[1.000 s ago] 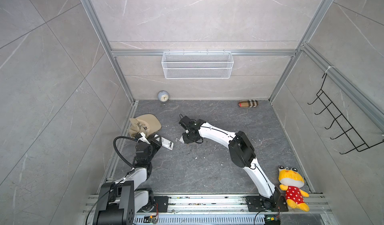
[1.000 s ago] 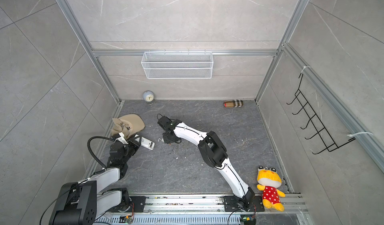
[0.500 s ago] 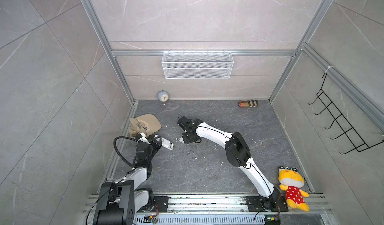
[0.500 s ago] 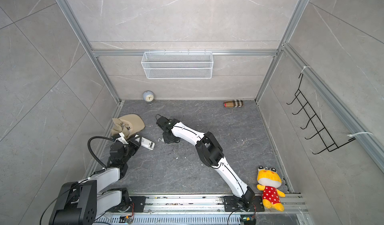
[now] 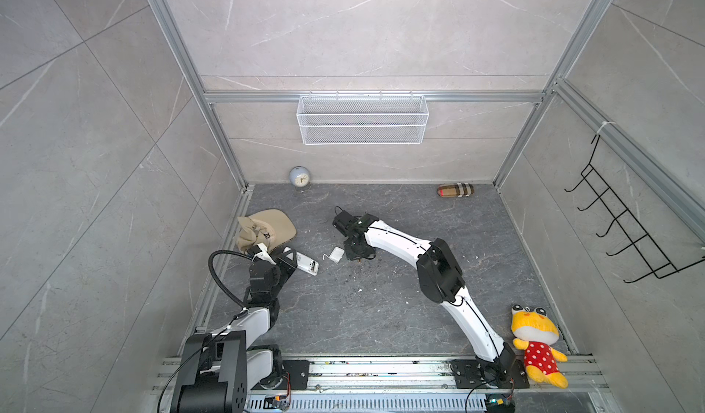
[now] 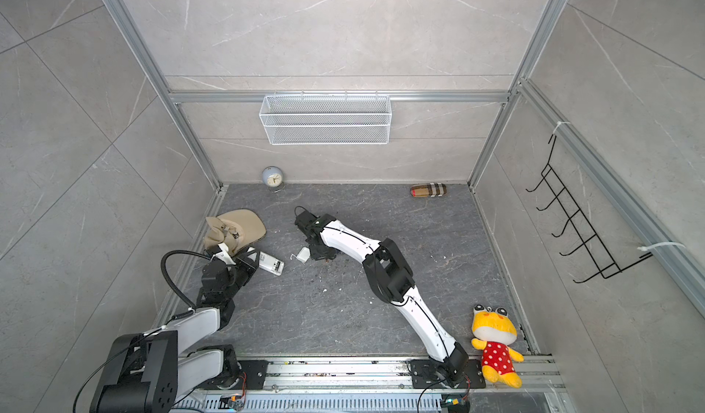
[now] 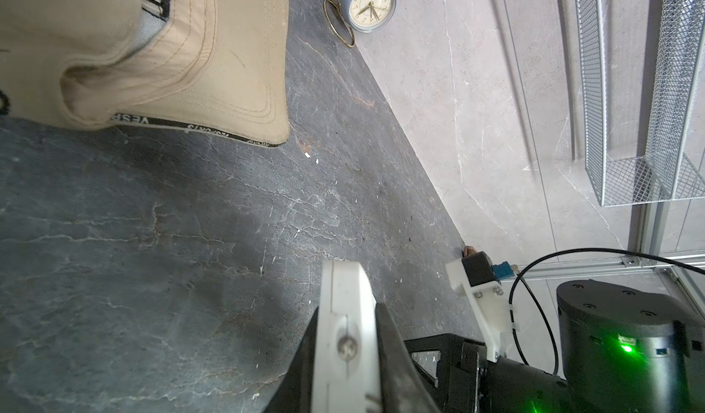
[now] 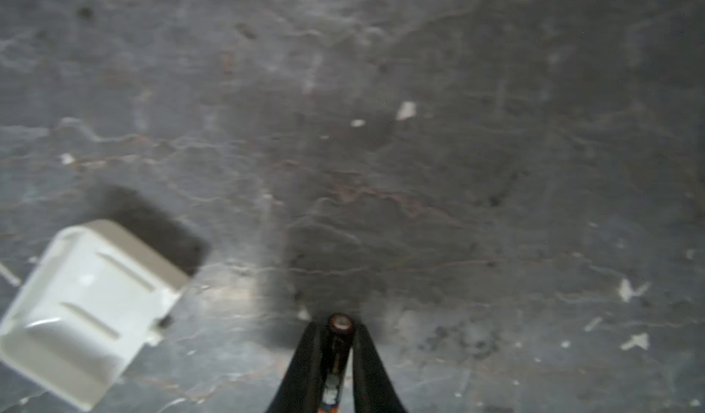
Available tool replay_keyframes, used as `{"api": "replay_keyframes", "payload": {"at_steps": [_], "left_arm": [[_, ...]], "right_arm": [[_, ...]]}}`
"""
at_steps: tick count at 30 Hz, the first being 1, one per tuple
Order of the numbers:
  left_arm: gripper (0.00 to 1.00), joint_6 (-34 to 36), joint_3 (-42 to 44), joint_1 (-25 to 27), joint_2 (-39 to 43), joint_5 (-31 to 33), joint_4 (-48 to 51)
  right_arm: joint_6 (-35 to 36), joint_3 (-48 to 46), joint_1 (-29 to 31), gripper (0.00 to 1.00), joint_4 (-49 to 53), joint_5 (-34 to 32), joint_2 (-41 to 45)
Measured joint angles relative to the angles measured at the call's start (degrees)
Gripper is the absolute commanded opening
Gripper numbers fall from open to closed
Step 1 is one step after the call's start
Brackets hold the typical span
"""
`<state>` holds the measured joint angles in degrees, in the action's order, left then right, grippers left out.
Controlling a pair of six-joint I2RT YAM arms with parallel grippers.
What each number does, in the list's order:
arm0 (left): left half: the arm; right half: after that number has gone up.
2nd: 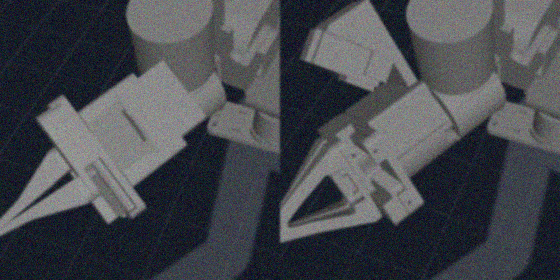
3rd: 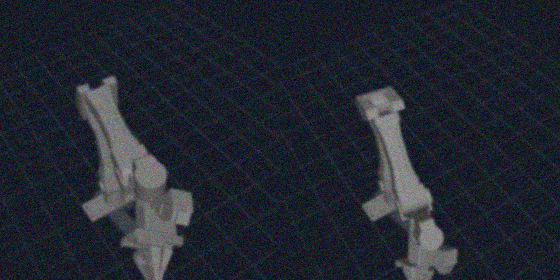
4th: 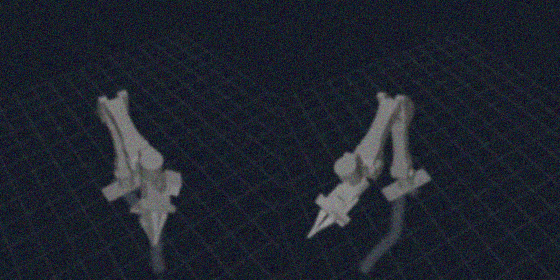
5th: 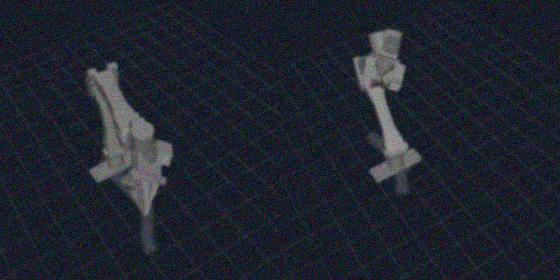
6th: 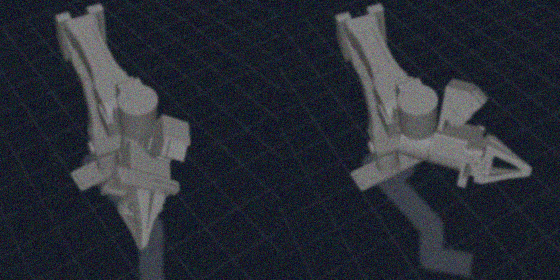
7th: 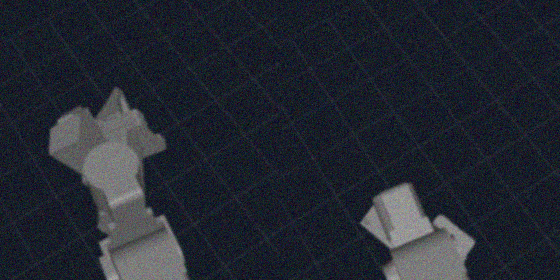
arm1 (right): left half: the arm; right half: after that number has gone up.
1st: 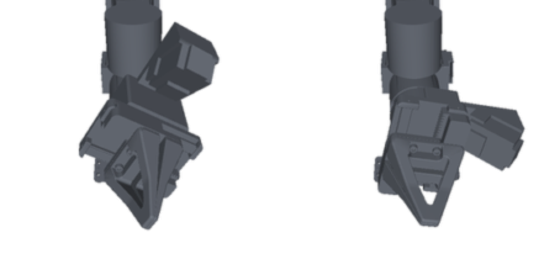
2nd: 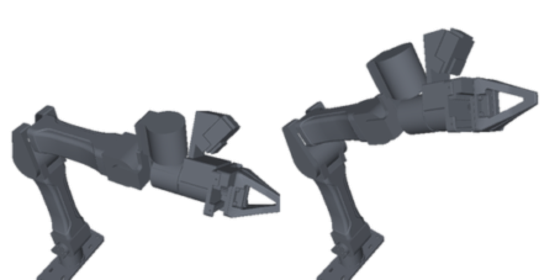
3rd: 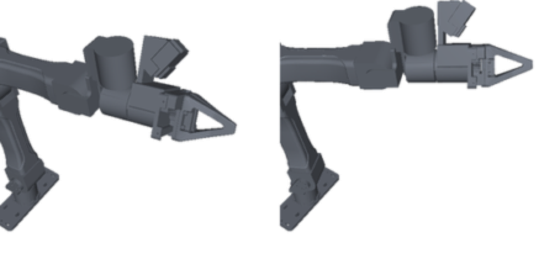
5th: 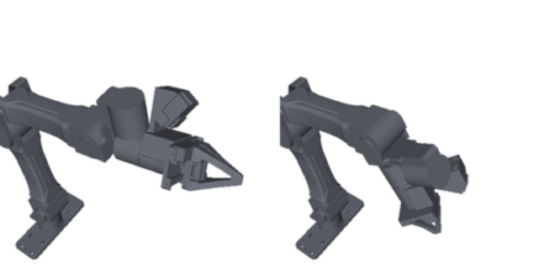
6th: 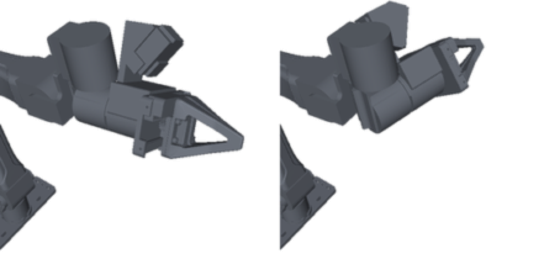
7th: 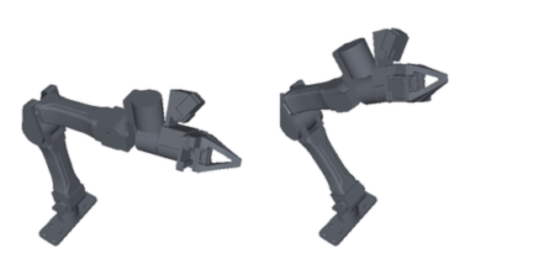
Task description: Load the batteries into the remote control
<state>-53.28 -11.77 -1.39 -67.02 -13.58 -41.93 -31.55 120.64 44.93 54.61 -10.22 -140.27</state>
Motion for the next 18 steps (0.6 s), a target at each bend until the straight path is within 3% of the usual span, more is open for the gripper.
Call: {"api": "replay_keyframes", "payload": {"at_steps": [12,18], "left_arm": [[0.00,0.0,0.0,0.0,0.8,0.0,0.2],[0.00,0.0,0.0,0.0,0.8,0.0,0.2]], "right_arm": [[-5.6,-18.5,-7.7,0.12,-7.7,-0.7,10.4],[-6.6,-19.8,-8.6,0.16,-8.9,1.0,11.2]]}}
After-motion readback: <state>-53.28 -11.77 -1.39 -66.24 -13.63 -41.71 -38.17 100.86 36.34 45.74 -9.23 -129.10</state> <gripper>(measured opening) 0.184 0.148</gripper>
